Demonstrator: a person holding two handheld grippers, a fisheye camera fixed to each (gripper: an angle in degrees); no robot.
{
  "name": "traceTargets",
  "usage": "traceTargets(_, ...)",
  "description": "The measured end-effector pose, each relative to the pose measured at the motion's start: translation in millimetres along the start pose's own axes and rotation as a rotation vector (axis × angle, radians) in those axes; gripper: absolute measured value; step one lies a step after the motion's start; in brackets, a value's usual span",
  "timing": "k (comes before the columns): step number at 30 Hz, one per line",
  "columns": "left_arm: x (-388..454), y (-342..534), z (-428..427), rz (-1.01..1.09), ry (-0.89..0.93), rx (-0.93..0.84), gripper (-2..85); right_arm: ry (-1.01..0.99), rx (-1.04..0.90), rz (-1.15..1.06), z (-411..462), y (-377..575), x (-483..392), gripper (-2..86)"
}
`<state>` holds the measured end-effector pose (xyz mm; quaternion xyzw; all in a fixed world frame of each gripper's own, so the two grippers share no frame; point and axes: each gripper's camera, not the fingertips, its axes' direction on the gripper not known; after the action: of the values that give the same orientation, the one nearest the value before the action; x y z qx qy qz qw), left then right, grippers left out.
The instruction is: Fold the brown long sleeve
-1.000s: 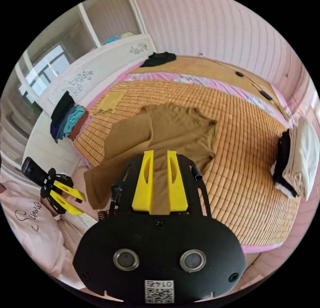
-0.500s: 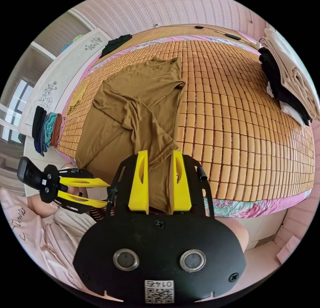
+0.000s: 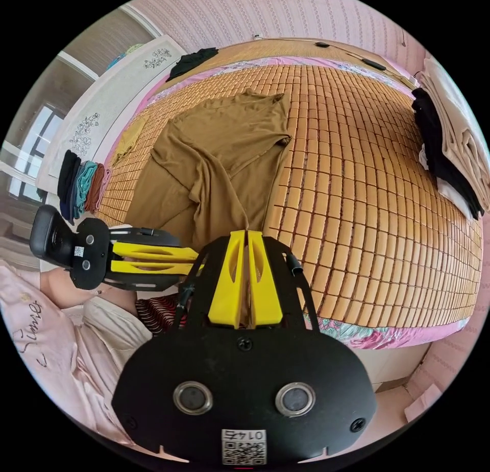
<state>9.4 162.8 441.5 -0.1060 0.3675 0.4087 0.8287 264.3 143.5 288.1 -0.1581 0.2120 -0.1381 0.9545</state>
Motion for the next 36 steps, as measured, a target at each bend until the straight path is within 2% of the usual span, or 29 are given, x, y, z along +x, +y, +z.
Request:
traceTargets(5, 14, -5, -42, 0.045, 0.056, 0.113, -0.9, -0.088, 0.027, 0.031, -19, 17, 9, -0.1)
traceTargets(11, -2, -2, -6, -0.003, 0.119, 0.027, -0.6, -0.079, 0.039, 0.114, -11, 31, 29, 0.2)
traceTargets(15, -24, 8, 0, -0.047, 0.233, 0.027, 0.4, 0.030, 0.102, 0.166, -15, 39, 32, 0.8)
traceTargets(19, -43, 20, -19, -0.048, 0.232, 0.044, 3.0, -0.032, -0.080, 0.202, 2, 27, 49, 2.4)
traceTargets(23, -92, 48, -51, -0.170, 0.166, 0.085, 3.1, 0.065, -0.075, 0.198, -15, 11, 57, 5.4)
traceTargets(26, -147, 84, -80, -0.337, -0.016, 0.107, 4.7, 0.115, -0.031, 0.072, -27, -37, 43, 5.6)
traceTargets(30, -227, 131, -115, -0.601, -0.166, 0.165, 7.3, -0.008, 0.041, -0.198, -11, -154, -7, 6.3)
traceTargets(36, -299, 147, -118, -0.722, -0.205, 0.159, 10.1, -0.099, -0.067, -0.416, 66, -305, -83, 7.3)
